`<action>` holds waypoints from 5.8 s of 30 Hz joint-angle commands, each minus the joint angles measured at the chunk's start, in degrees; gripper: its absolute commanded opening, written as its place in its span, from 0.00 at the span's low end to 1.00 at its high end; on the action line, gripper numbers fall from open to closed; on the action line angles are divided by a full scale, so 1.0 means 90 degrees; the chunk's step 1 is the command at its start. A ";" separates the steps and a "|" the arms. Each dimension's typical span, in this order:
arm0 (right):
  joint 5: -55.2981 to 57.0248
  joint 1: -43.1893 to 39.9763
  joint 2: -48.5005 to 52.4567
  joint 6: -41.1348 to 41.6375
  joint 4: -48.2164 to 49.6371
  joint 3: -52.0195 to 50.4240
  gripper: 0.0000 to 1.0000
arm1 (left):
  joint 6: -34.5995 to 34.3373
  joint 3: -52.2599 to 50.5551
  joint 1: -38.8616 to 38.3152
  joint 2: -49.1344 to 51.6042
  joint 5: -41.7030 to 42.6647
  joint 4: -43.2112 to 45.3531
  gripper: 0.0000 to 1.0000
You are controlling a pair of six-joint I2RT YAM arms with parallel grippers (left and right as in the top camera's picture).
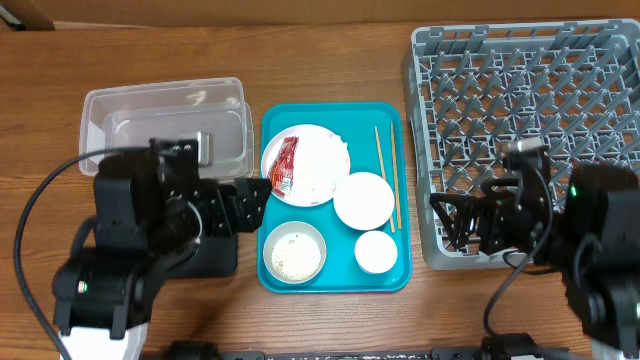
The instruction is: Sort waste into correct bins and load items into the dishwasher
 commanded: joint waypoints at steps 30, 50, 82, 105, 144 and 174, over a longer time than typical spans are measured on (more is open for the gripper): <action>0.0005 -0.0017 0.0988 0.0622 -0.0216 0.0352 1.00 | -0.1814 0.0192 -0.5224 0.4019 -0.2846 0.0561 0.66; 0.0005 -0.0017 0.0988 0.0619 -0.0299 0.0352 1.00 | -0.1919 0.1324 -0.4556 0.4053 -0.2276 -0.1013 0.04; -0.3752 0.1807 0.1001 0.0505 0.2917 0.0352 0.83 | 0.1479 0.1559 -0.0748 0.3045 0.6615 -0.1246 0.04; -0.1474 0.0835 0.0423 0.0797 0.1625 0.0369 0.65 | 0.1258 0.1559 -0.0950 0.3045 0.3718 -0.1338 0.93; 0.1668 0.0002 0.2147 0.2261 -0.1243 0.1047 0.99 | -0.0061 0.1430 -0.1707 0.3045 -0.0556 -0.2528 0.69; 0.1268 0.0002 0.1030 0.2259 -0.0670 0.1032 0.99 | -0.2363 -0.1413 -0.4879 0.4583 -0.3808 0.0894 0.04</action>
